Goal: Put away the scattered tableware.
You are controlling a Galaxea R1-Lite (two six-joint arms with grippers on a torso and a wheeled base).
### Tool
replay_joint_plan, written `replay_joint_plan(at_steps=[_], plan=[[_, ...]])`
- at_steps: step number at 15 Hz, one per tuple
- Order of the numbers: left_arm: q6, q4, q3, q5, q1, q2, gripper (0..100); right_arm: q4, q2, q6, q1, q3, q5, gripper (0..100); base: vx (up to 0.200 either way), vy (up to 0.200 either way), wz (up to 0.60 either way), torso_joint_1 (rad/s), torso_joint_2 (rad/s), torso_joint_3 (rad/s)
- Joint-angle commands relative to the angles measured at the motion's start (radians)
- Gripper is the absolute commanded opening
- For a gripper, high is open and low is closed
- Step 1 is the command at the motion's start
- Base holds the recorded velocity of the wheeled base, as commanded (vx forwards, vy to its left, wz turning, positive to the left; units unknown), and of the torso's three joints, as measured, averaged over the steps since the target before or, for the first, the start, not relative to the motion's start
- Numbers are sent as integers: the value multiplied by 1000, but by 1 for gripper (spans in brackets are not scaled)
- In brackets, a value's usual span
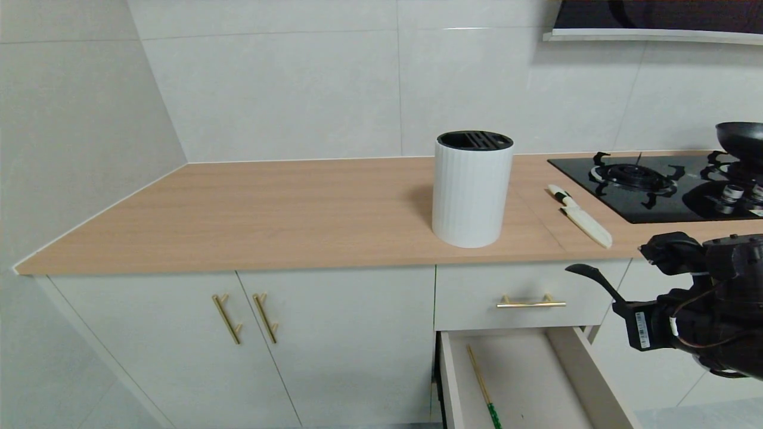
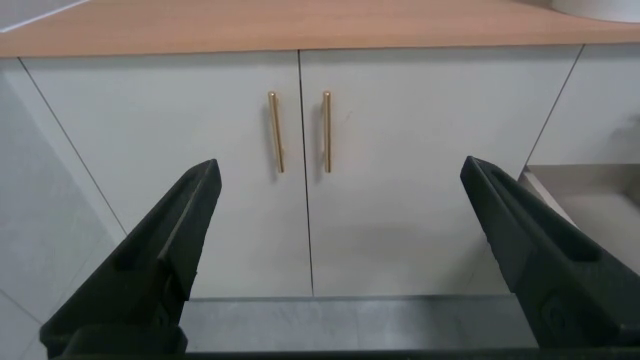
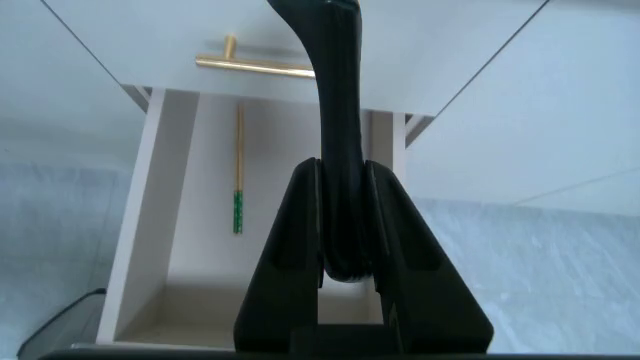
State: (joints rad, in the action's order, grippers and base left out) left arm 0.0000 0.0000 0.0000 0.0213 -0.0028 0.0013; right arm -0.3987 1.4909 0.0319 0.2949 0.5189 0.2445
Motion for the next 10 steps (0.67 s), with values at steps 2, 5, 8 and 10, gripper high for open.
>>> replay_joint_plan(at_steps=[2,5,8,10], plan=[[0,0,0,0,1,0,100,0,25,0,1,-2,-1,0,0,0,0,0,0,0],[0,0,0,0,0,0,100,0,52,0,1,-2,1,0,0,0,0,-30,68,41],[0,0,0,0,0,0,100,-3,55,2,0,-2,-1,0,0,0,0,-168,401,227],[0,0,0,0,0,0,100,-3,58,0,0,-2,-1,0,0,0,0,-190,464,273]])
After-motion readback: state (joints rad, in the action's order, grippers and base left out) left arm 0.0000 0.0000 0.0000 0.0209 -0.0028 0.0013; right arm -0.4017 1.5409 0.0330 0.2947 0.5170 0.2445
